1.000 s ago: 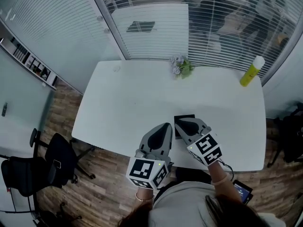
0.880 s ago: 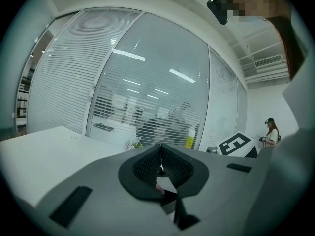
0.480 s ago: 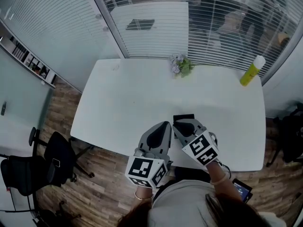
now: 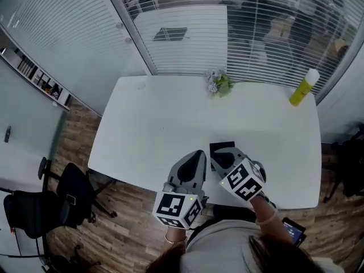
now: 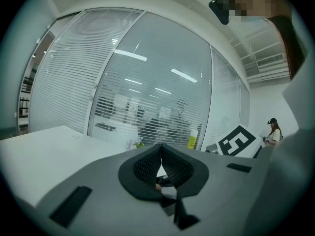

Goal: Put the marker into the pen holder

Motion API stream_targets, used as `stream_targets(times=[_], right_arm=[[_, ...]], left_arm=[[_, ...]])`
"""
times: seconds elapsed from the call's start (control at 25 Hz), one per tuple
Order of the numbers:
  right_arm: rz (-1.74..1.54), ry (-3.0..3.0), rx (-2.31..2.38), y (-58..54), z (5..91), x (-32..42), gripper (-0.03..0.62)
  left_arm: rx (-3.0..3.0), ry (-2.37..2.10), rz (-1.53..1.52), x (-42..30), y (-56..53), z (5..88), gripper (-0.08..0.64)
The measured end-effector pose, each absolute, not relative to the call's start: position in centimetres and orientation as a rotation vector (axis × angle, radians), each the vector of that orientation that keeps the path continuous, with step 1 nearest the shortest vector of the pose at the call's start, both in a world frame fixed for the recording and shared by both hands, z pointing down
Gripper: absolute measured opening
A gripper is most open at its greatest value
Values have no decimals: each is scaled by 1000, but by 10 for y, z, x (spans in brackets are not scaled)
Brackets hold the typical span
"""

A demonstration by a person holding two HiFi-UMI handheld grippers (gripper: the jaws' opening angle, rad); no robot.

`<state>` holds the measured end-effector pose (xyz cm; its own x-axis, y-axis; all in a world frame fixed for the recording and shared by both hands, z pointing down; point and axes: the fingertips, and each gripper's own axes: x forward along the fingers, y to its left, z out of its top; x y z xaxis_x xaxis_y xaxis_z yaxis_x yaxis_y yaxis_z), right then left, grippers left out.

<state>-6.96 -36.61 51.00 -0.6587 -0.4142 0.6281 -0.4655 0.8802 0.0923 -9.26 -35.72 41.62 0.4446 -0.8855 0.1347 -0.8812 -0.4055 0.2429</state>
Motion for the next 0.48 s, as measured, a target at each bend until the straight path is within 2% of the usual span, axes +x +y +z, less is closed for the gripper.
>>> stream_targets(times=[0.48], right_arm=[[103, -2333, 527, -352, 525, -73, 67]], left_arm=[[2443, -1502, -30, -90, -355, 414, 20]])
